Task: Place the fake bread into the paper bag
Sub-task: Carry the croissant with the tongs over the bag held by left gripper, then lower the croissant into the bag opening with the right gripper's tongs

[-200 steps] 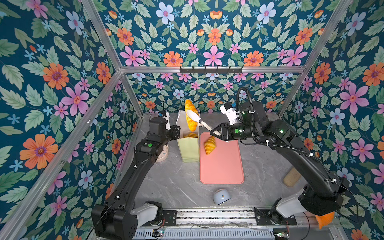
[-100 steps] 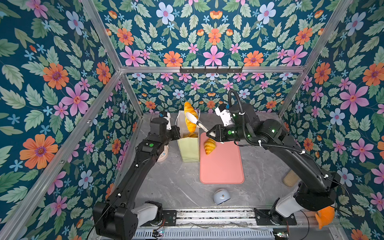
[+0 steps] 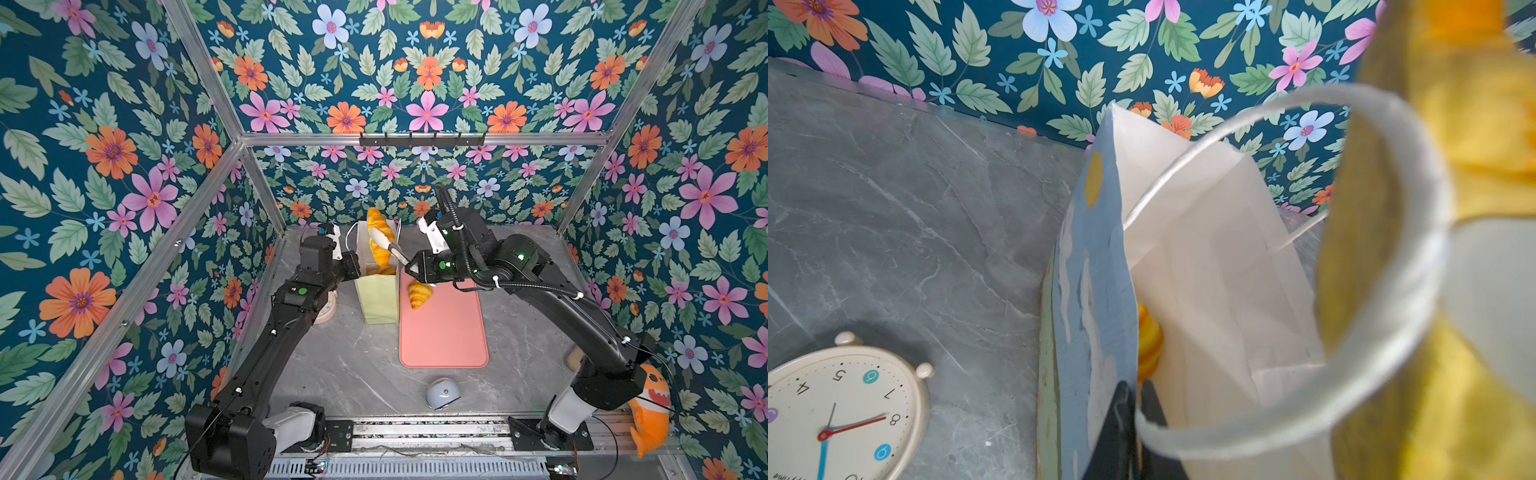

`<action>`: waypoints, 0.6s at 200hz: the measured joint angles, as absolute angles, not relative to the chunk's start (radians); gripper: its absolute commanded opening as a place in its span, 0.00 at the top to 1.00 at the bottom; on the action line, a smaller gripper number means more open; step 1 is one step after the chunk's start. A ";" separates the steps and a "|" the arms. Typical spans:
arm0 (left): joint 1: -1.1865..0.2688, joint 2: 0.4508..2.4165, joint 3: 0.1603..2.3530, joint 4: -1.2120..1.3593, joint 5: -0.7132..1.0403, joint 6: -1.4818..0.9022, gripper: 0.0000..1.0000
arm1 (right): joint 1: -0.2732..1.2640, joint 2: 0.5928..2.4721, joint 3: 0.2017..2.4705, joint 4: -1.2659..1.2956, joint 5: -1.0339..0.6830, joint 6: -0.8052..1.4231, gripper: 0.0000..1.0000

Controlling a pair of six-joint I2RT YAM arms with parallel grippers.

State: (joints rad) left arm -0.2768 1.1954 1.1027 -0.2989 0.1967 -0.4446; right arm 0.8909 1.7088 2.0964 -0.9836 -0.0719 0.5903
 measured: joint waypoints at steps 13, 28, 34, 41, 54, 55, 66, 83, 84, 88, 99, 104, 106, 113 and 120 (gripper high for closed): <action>-0.277 1.192 1.102 -0.300 0.197 -0.445 0.91 | 0.899 1.738 2.116 -1.002 -0.067 0.587 0.74; -0.277 1.188 1.102 -0.298 0.197 -0.445 0.91 | 0.908 1.759 2.138 -1.021 -0.049 0.575 0.74; -0.277 1.187 1.101 -0.297 0.197 -0.445 0.91 | 0.912 1.766 2.148 -1.028 -0.042 0.572 0.74; -0.277 1.186 1.100 -0.295 0.197 -0.445 0.91 | 0.915 1.774 2.159 -1.033 -0.034 0.572 0.74; -0.277 1.187 1.099 -0.292 0.200 -0.445 0.91 | 0.922 1.790 2.177 -1.045 -0.019 0.568 0.74; -0.277 1.187 1.099 -0.292 0.200 -0.445 0.91 | 0.923 1.792 2.179 -1.046 -0.017 0.568 0.74; -0.277 1.187 1.098 -0.291 0.200 -0.445 0.91 | 0.928 1.806 2.193 -1.057 -0.006 0.564 0.74; -0.277 1.187 1.097 -0.289 0.200 -0.445 0.91 | 0.936 1.823 2.213 -1.078 0.017 0.553 0.74; -0.277 1.187 1.097 -0.289 0.200 -0.445 0.91 | 0.937 1.824 2.214 -1.080 0.019 0.551 0.74; -0.277 1.187 1.097 -0.288 0.200 -0.445 0.91 | 0.939 1.826 2.218 -1.085 0.024 0.546 0.74; -0.277 1.187 1.097 -0.286 0.200 -0.445 0.91 | 0.946 1.834 2.230 -1.100 0.035 0.546 0.74; -0.277 1.187 1.097 -0.286 0.200 -0.445 0.91 | 0.949 1.837 2.235 -1.105 0.041 0.544 0.74; -0.277 1.187 1.097 -0.286 0.200 -0.445 0.91 | 0.949 1.838 2.236 -1.106 0.043 0.542 0.74; -0.277 1.187 1.097 -0.286 0.200 -0.445 0.91 | 0.953 1.843 2.244 -1.111 0.051 0.539 0.74; -0.277 1.187 1.096 -0.286 0.200 -0.445 0.91 | 0.957 1.850 2.254 -1.118 0.057 0.538 0.74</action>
